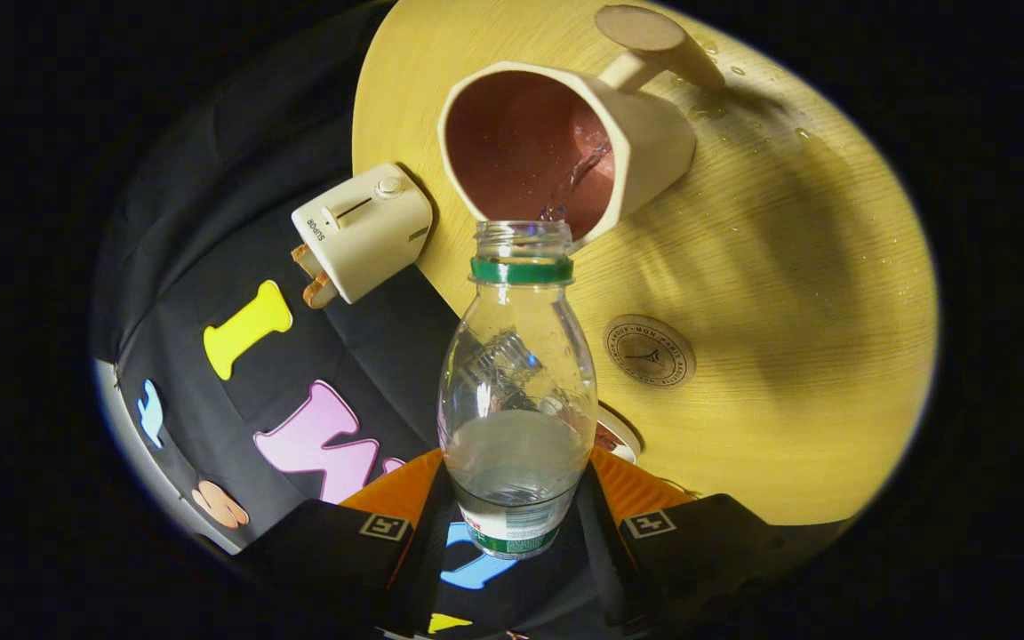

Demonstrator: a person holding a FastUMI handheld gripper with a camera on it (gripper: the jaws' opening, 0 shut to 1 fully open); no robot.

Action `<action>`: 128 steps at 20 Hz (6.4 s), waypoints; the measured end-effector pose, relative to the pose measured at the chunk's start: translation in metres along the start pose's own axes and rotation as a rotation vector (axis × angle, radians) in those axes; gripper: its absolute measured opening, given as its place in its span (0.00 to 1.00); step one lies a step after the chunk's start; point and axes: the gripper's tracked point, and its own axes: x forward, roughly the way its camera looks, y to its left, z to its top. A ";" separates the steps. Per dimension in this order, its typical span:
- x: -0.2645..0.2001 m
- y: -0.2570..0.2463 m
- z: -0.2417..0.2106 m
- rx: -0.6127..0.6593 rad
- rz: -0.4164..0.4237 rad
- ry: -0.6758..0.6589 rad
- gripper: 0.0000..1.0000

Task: Take the bottle from table, then pour the juice into the cup, finally place the bottle on the coaster

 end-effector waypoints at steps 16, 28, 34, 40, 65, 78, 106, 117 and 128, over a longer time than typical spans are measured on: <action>-0.008 0.036 0.027 0.210 0.082 -0.023 0.72; -0.002 0.038 0.032 0.249 0.093 -0.037 0.72; 0.001 0.034 0.030 0.245 0.088 -0.038 0.72; -0.005 0.030 0.023 0.164 0.082 -0.041 0.72; -0.087 -0.034 -0.065 -1.860 0.031 -0.432 0.72; -0.010 -0.049 -0.065 -2.214 0.099 -0.566 0.72; 0.069 -0.042 -0.007 -2.109 -0.003 -0.540 0.85; -0.008 -0.074 -0.045 -2.167 0.050 -0.445 1.00; -0.186 -0.089 -0.166 -2.236 0.362 -0.427 1.00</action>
